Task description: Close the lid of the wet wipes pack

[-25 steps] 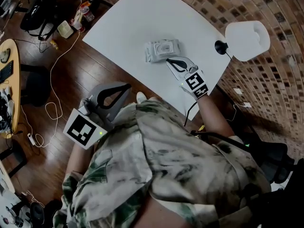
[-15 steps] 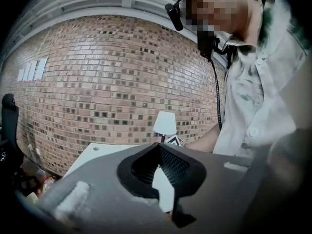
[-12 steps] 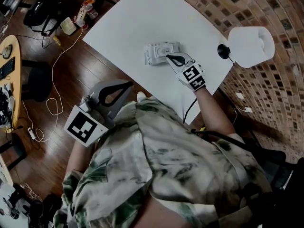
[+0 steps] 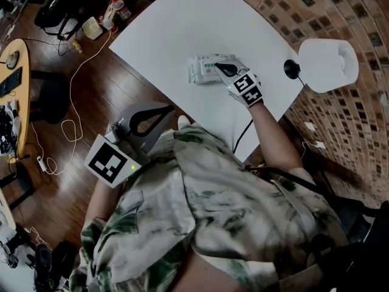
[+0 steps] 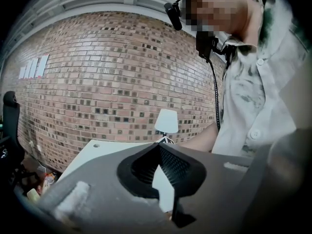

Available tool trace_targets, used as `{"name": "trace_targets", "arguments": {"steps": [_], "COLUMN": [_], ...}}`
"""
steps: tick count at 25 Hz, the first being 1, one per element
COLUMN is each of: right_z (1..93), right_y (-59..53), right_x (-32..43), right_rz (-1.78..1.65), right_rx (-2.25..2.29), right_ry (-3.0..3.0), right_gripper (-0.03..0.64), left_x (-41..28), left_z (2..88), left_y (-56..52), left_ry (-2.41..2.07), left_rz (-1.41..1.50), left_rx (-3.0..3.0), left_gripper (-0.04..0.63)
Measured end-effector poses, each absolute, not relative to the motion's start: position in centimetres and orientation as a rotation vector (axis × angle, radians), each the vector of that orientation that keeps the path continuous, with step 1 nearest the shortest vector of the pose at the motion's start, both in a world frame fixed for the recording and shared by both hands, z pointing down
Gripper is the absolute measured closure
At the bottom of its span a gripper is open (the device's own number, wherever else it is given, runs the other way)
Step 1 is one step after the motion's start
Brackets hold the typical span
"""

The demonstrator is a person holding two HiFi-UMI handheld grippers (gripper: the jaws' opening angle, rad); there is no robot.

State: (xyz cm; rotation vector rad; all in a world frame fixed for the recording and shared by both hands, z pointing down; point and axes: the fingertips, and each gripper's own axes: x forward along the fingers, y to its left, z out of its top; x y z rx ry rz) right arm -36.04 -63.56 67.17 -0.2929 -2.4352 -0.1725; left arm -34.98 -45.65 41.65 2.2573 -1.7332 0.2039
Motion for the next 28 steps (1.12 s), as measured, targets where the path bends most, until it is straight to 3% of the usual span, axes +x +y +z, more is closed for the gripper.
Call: {"name": "trace_targets", "arguments": {"steps": [28], "right_z": [69.4], "right_y": [-64.2], "right_x": [-37.3], "right_rz": [-0.18], "right_rx": [-0.309], "right_ry": [-2.287], "right_gripper": [0.615], "left_x": [-36.5], "left_z": [41.9], "left_y": [-44.7], "left_ry": [-1.76], "left_rz": [0.168], "left_rx": [2.214], "left_gripper": [0.595]}}
